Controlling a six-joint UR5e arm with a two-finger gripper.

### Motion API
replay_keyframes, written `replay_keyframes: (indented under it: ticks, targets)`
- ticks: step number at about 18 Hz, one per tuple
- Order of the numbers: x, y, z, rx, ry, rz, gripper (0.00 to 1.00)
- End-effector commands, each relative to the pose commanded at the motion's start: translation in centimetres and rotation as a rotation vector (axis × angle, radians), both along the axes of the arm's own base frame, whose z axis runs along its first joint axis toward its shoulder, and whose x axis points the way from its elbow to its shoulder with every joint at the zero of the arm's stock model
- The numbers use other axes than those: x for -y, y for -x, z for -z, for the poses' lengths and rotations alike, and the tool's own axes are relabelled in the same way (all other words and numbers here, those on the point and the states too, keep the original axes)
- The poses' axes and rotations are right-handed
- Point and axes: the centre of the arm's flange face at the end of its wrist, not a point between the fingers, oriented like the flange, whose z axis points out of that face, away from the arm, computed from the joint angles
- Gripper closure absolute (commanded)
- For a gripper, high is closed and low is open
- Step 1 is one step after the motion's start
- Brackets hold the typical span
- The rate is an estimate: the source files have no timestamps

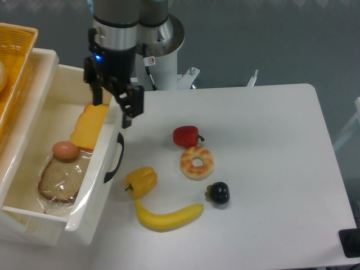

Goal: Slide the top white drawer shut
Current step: 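Raise the gripper away from the drawer and move it over the table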

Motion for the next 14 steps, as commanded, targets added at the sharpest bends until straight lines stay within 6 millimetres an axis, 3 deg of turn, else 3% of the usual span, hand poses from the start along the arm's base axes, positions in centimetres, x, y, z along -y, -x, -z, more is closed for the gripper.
replay_keyframes:
  ticks: [2, 5, 8, 14]
  targets:
    - [1.3, 2.1, 0.9, 0.005, 0.013, -0.029, 0.0]
    - [2.9, 5.0, 0.8, -0.008, 0.007, -0.067, 0.0]
    - [4.0, 6.8, 0.9, -0.02, 0.008, -0.074, 0.0]
    - [6.0, 11.8, 4.3, 0.028, 0.049, -0.152, 0.0]
